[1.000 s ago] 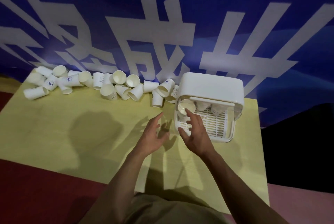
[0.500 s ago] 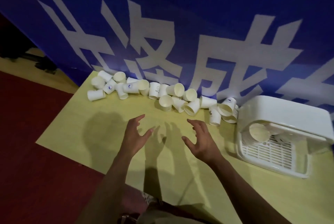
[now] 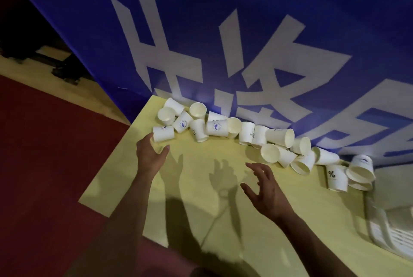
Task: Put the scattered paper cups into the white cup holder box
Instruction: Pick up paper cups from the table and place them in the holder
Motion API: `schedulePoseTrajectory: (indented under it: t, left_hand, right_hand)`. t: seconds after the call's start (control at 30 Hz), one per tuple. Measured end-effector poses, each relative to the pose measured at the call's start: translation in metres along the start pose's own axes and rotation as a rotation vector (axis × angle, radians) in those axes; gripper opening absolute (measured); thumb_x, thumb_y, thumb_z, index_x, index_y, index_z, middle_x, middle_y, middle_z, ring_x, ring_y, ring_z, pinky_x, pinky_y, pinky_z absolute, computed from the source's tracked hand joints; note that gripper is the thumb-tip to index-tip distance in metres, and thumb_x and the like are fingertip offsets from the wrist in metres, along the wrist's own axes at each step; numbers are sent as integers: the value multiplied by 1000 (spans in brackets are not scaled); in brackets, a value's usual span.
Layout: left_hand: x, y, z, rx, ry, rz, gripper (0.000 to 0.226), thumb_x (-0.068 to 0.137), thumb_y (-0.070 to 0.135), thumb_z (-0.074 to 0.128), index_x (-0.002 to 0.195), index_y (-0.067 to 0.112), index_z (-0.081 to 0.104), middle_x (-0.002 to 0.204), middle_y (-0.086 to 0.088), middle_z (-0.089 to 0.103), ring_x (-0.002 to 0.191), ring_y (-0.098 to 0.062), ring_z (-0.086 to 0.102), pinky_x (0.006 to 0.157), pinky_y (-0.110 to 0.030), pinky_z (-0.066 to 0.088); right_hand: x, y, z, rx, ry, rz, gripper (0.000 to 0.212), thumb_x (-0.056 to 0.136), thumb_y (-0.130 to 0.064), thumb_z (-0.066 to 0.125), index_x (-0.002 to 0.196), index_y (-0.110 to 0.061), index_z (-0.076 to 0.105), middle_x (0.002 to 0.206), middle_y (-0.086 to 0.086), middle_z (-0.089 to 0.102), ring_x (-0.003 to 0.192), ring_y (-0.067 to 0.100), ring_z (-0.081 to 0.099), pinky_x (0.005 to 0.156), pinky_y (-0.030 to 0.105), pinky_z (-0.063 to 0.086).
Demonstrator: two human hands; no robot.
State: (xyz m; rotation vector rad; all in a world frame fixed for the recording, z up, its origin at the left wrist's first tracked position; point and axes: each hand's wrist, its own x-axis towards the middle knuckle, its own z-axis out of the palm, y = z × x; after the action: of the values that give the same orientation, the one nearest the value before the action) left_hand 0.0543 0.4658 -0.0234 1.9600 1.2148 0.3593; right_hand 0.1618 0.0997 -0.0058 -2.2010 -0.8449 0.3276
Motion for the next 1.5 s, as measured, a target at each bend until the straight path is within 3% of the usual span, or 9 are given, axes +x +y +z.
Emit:
schedulePoseTrajectory:
  t: [0.43,0.57,0.67,0.8,0.9,1.07,1.2,1.3,1.5]
  left_hand:
    - [79,-38,27,20,-68,-154,75,83,34,81,142,2,47,142,-18,42,132,-35,47,108,-41,42]
    - [92,-51,37,2,-80,-142,45,84,30,81,116,4,65,125,-19,57,126,-28,46,103,-29,38]
    - [92,-55,41,-39,-66,-79,26,85,22,81,89,3,63,105,-10,59,117,-30,48,91,-22,37]
    - [86,-60,38,-129,-66,27,35,86,23,79,68,20,49,84,2,54,99,-36,56,83,-41,50]
    - [77,-63,36,-180,-92,61,44,86,27,77,62,20,41,68,2,48,75,-28,54,70,-38,49]
    - [49,-51,33,-310,-195,23,45,82,38,71,65,4,47,72,-15,47,69,-17,47,63,-29,42]
    - [32,-34,29,-324,-199,-16,37,74,47,72,78,13,58,93,-2,56,86,-5,57,75,-20,48]
    - [21,-22,29,-392,-196,-46,30,77,30,81,89,18,56,107,7,58,89,13,59,75,-9,48]
    - [7,-1,23,-427,-221,-109,46,86,12,79,120,24,52,129,7,53,103,0,60,77,-13,53]
  right_hand:
    - [116,-3,34,-156,49,13,58,88,-25,80,138,-7,55,127,10,57,107,22,59,95,35,52]
    - [142,5,46,-215,83,25,60,86,-22,82,135,0,56,121,16,60,103,19,58,88,23,46]
    - [157,10,56,-272,72,29,60,87,-21,83,134,3,55,119,20,60,95,25,62,80,30,50]
    - [176,16,66,-240,33,167,56,93,-31,76,134,0,53,122,20,56,97,32,61,84,44,56]
    - [186,19,76,-227,79,194,52,92,-32,76,127,0,54,116,19,58,95,35,62,81,47,57]
    - [198,17,90,-226,132,259,49,90,-36,78,117,0,59,106,20,57,86,37,59,71,48,55]
    - [207,9,93,-207,130,338,40,95,-44,70,107,-6,63,112,16,58,95,35,59,79,46,54]
    - [210,-1,92,-122,132,350,29,95,-40,71,98,-11,69,117,13,58,102,31,60,88,37,50]
    - [185,-19,79,-17,221,160,21,94,-32,74,92,-13,68,101,-2,53,89,17,58,82,42,55]
